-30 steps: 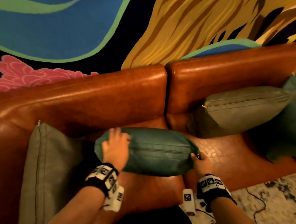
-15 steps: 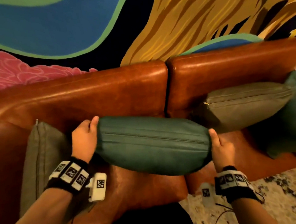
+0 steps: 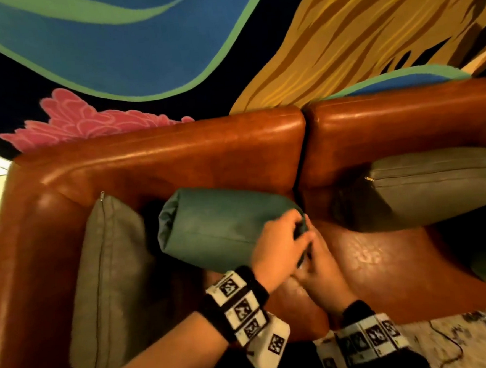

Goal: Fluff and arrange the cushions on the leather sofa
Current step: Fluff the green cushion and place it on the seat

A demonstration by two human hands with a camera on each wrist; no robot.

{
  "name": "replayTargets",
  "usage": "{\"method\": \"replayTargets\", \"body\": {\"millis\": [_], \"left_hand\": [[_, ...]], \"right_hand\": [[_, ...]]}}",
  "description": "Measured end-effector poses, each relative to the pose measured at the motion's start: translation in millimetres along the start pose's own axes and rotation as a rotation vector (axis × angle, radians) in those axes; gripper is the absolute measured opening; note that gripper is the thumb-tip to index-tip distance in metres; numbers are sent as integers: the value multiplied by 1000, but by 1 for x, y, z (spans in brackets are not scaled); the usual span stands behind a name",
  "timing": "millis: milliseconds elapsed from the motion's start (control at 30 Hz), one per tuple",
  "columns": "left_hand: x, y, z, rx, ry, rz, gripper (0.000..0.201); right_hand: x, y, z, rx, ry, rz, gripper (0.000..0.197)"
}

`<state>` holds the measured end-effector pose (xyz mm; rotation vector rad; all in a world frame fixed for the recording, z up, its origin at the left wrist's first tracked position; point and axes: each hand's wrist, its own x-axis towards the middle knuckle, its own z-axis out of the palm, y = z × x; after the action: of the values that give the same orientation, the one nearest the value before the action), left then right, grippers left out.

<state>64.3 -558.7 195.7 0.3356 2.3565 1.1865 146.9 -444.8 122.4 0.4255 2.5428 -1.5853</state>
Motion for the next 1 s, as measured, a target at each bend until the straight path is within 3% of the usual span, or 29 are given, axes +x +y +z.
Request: {"method": "replayTargets", "body": {"millis": [67, 133, 200, 267, 367, 433, 533, 700, 1000], "left_hand": [[4, -14, 10, 31, -129, 37, 24], [9, -41, 8, 77, -152, 82, 23], [15, -82, -5, 132, -16, -3, 33], [17, -125, -25, 219, 189, -105, 40], [11, -172, -58, 379, 386, -226, 28], [9, -182, -71, 442, 394, -291, 21], [15, -179, -76, 502, 403, -378, 34], [30, -175, -85, 344, 431, -396, 42], [39, -188, -102, 332, 266, -554, 44]], "right_hand": [[9, 1, 3, -43, 190, 112, 49], [16, 18, -4, -106, 296, 300, 24], [20, 33, -16, -69, 376, 436, 23], [22, 38, -26, -9, 409, 468, 25], [30, 43, -32, 58, 457, 504, 28], [36, 45, -30, 88, 461, 516, 28], [43, 44, -23, 77, 451, 497, 25], [49, 46, -21, 85, 463, 504, 26], [44, 41, -23, 35, 387, 491, 24]]}}
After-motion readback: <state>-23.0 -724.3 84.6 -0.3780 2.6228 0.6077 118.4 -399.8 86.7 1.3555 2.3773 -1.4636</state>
